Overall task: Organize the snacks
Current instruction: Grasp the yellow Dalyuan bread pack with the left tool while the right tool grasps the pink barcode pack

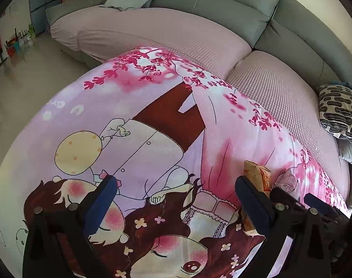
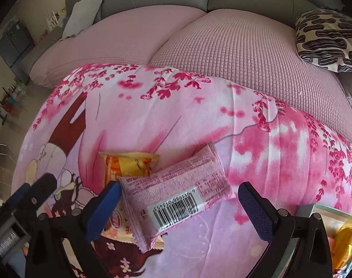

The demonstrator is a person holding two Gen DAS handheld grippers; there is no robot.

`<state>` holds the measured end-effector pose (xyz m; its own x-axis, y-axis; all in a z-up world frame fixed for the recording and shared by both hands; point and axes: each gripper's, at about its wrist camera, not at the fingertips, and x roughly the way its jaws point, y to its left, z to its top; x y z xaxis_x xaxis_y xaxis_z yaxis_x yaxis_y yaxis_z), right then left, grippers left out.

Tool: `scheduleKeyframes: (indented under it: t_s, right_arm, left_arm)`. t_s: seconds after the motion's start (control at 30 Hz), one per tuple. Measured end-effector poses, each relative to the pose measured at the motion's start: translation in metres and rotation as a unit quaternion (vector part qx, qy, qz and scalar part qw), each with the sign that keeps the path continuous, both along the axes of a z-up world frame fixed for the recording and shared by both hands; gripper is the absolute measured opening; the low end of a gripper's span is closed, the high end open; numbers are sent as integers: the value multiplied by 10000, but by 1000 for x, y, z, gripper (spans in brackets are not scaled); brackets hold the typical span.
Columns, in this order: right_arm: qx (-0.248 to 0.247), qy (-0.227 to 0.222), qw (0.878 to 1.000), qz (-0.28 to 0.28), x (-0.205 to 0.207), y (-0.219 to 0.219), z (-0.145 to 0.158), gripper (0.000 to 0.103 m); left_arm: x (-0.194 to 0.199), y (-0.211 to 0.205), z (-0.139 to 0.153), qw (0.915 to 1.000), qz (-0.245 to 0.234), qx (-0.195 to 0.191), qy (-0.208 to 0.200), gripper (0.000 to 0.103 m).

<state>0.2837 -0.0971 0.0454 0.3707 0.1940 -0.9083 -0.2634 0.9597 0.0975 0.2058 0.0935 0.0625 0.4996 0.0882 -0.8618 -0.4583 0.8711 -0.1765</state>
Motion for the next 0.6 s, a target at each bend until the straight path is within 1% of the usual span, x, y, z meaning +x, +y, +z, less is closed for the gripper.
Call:
scheduleKeyframes:
  t_s: [0.1,0.23,0.27,0.33,0.5,0.57,0.6]
  right_arm:
    - [-146,22,9999,18,-8,-11,-5,103]
    - [-684,-82,9976,-29,-12,-27,-12,102]
    - [-717,-98,9974,-50,-12,-31,-13,102]
    - [-551,-86,9984,-112,-12,-41,-11,102]
    - [27,-137,9994,-307,-8,-52,-3,102]
    - [133,-143,9991,-382,-5,-50,-3,100]
    - [152,-143,9989,-416,-2,-49,-4,100]
  left_arm:
    - [2,-4,-1,9999,-100,-25,4,102]
    - [6,-15,-2,9993,-295,-223,-55,102]
    - [8,-18,-3,9989,-367,-287,-72,102]
    - [12,-27,-5,9979,-529,-369,-87,102]
    - [20,-45,-11,9955,-823,-461,-74,95]
    - [20,-45,-13,9941,-825,-685,-145,87]
    - [21,-45,-14,9930,-854,-801,-145,86]
